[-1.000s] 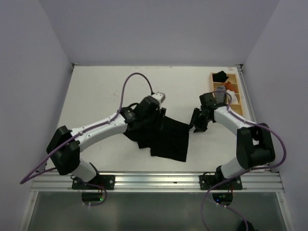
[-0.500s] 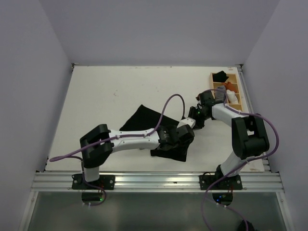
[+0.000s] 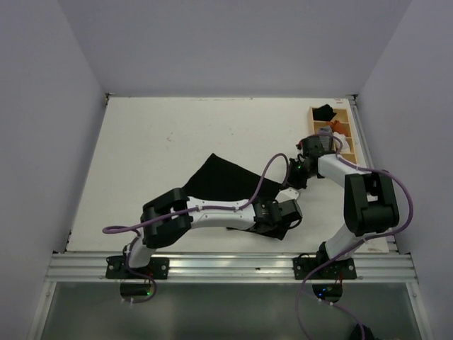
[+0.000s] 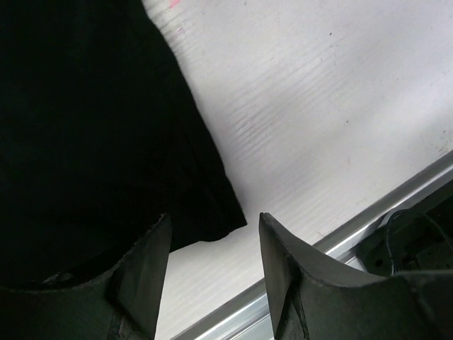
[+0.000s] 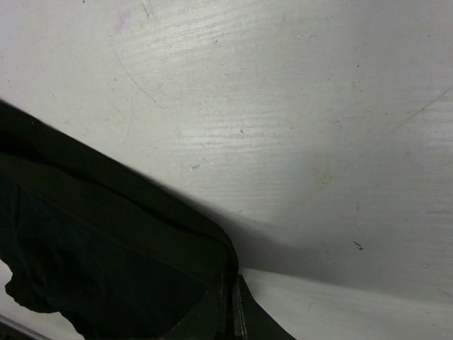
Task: Roll the underwear
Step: Fold the underwear
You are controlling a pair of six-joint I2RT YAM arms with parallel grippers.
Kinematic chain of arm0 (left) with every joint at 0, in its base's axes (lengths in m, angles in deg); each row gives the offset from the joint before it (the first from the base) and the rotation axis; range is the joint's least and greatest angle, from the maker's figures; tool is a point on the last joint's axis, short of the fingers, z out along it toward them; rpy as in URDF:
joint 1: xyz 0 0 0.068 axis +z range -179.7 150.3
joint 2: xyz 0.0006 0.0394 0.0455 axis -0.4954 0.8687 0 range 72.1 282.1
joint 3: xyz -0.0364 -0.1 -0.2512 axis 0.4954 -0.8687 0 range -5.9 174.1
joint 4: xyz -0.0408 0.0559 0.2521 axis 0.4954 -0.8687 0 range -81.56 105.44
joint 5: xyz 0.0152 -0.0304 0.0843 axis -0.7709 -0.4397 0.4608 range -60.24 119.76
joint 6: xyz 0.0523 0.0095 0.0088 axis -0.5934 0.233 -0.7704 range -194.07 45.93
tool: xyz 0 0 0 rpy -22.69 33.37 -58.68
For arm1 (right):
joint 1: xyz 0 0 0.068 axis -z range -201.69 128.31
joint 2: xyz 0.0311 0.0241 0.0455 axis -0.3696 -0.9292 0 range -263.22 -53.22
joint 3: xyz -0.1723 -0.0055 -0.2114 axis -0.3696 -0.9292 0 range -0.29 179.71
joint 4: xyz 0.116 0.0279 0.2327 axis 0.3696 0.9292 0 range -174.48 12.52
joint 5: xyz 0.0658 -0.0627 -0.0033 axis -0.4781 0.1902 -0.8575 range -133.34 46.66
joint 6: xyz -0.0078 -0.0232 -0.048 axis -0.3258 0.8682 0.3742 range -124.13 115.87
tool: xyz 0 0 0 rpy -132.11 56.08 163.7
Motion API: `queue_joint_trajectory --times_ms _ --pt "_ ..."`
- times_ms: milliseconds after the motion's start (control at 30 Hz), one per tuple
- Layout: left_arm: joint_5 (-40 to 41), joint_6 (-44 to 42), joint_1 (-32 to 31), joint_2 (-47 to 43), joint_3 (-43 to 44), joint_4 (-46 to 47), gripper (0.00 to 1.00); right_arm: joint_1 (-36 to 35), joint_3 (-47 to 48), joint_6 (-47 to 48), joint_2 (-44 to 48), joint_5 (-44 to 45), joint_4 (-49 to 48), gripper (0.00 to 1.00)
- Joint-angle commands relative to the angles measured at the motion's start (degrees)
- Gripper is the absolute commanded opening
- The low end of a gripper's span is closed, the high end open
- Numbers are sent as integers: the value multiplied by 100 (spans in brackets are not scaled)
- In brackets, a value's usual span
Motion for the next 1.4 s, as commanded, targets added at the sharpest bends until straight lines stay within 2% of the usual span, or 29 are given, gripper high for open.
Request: queue_joint_trajectory --times_ms 0,167,300,367,433,567,667,767,967,1067,1167,1200,1267,1367 --pt "336 240 -133 308 566 -409 56 17 -76 -76 304 -176 -34 0" --pt "345 363 -230 510 637 -472 53 17 -261 -138 497 -229 -52 0" --pt "354 494 -283 563 567 -507 43 17 -287 -147 551 -176 44 0" --pt "354 530 -327 555 575 -490 33 26 -270 -173 568 -106 149 0" --pt "354 539 -371 511 637 -507 14 69 -165 -226 577 78 421 0" --pt "179 504 -397 169 690 -376 0 403 55 -243 752 482 1054 0" --pt "-75 512 -406 -297 523 71 0 719 292 -112 972 896 1669 0" --pt "-540 424 -397 -658 303 520 0 738 503 -15 1218 1203 2180 0" --pt "-1464 740 -397 -596 690 451 0 729 372 -50 1903 1897 2821 0" --pt "-1457 802 -397 -807 515 303 0 737 424 -137 2140 2301 3120 0" --pt "-1465 881 -336 -1158 190 117 0 729 433 -234 2413 2364 3253 0" --pt "-1457 925 -301 -1264 -203 169 0 729 407 -287 2475 2320 3244 0" --pt "-1720 987 -143 -1589 -609 380 0 738 302 -462 2615 2084 3122 0" --pt "-1694 970 77 -1967 -1234 477 0 711 73 -760 2713 1600 2814 0"
